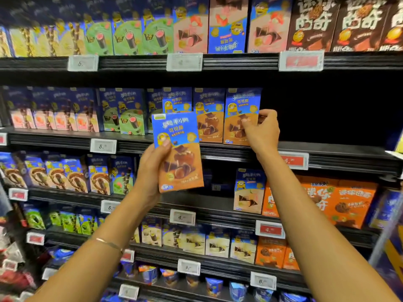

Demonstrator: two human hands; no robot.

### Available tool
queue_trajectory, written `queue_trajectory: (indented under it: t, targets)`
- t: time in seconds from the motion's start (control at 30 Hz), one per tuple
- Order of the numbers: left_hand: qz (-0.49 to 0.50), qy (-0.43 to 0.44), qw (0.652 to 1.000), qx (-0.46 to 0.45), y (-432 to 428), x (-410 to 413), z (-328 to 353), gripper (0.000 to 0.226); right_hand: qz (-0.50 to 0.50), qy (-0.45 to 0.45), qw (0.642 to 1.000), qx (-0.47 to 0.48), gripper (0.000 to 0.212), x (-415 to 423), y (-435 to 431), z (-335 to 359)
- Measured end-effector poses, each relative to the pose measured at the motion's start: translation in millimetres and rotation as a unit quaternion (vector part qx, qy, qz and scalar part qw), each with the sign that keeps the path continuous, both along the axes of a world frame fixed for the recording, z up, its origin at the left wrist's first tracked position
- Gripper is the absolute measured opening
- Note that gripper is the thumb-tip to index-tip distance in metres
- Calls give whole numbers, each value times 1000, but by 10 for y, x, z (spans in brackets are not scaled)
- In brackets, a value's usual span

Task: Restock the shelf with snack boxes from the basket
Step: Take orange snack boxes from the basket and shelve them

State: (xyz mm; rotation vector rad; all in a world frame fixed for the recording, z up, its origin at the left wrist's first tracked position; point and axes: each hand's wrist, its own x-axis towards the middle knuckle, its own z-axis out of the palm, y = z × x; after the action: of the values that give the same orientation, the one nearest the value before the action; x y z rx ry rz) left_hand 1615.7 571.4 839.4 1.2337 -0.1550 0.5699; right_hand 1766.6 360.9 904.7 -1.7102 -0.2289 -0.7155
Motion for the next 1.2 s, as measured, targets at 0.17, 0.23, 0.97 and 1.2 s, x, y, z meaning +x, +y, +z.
queue_trajectory:
  t: [0.17,0.23,0.97,1.2]
  targets:
    - [28,-47,998,35,157,132,323,37,24,19,999,-34,98,-11,35,3]
    - [29,-57,997,46,242,189,407,38,29,29,998,-36,116,-8,85,2]
    - [-121,-15,991,47,676,853,698,27,-114,65,981,-141,148,92,491,-28]
    - [-112,-3,993,46,637,879,714,23,-108,79,978,-160,147,140,452,-1]
